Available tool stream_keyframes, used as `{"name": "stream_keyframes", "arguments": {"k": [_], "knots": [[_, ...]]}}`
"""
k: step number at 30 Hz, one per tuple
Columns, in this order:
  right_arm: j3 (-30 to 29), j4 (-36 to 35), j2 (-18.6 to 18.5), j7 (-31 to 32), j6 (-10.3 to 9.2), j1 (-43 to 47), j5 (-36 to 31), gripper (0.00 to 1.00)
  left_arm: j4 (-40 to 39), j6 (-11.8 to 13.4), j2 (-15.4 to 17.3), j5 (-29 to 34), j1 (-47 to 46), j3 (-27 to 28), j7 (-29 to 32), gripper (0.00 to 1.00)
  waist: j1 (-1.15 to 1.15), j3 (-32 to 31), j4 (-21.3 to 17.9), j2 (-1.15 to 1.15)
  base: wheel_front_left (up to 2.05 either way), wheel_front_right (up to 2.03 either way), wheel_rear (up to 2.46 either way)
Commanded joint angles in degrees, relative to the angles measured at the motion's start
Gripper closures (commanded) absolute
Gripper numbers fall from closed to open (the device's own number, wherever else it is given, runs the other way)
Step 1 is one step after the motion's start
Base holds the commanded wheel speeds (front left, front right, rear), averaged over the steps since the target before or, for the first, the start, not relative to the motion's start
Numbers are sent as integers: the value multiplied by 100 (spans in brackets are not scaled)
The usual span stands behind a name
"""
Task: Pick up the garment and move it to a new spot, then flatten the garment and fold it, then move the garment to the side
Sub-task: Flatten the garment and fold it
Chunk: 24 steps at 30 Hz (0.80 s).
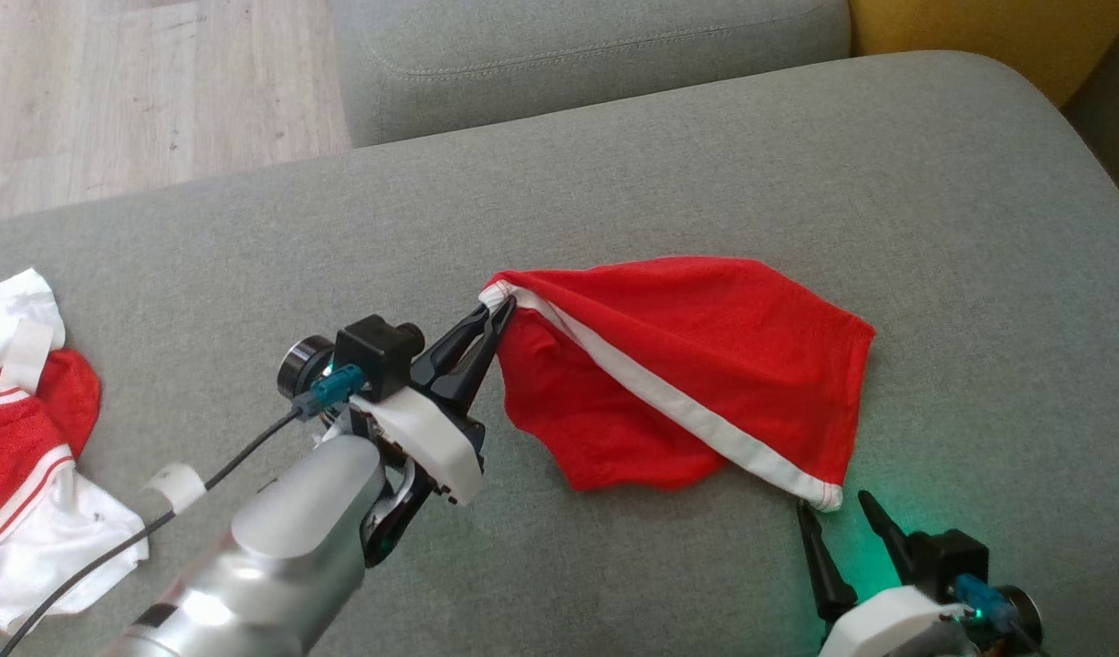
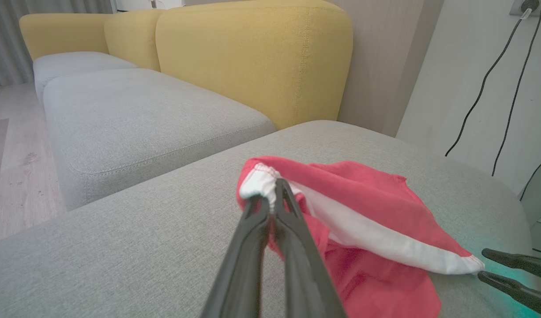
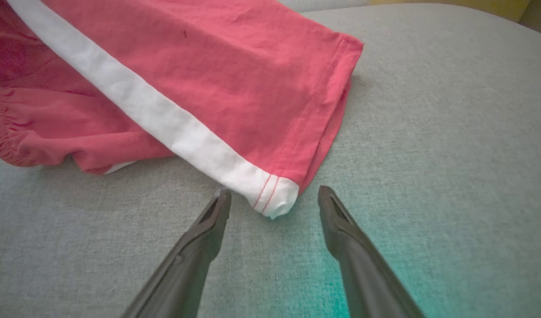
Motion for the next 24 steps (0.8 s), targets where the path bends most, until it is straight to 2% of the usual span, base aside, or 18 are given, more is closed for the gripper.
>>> {"name": "stream_keyframes", "arguments": {"k": [1,2,5,10,15,24], "knots": [[159,-61,-29,-63,-4,-235,-16,0,-125,10,93,-36,-384,165,-70,100,0,-3,3,0,0,0,0],[178,-3,-29,-63,-4,-277,-19,5,-134,10,93,-37,-389,164,-70,100,0,1,7,0,0,0,0],[256,162,-29,-63,-4,-363,-5,100,-156,10,97,-41,-399,144,-71,100,0,7,12,0,0,0,0],[253,96,-29,-63,-4,-376,-37,100,-170,10,147,-19,-398,183,-71,100,0,-28,-10,0,0,0,0],[61,-341,-29,-63,-4,-310,-248,100,-292,10,208,80,-337,299,-72,100,0,-165,-20,0,0,0,0],[-665,-2131,-29,-63,-4,-537,-878,100,-1009,10,562,406,-453,721,-72,100,0,-392,-1,0,0,0,0]]}}
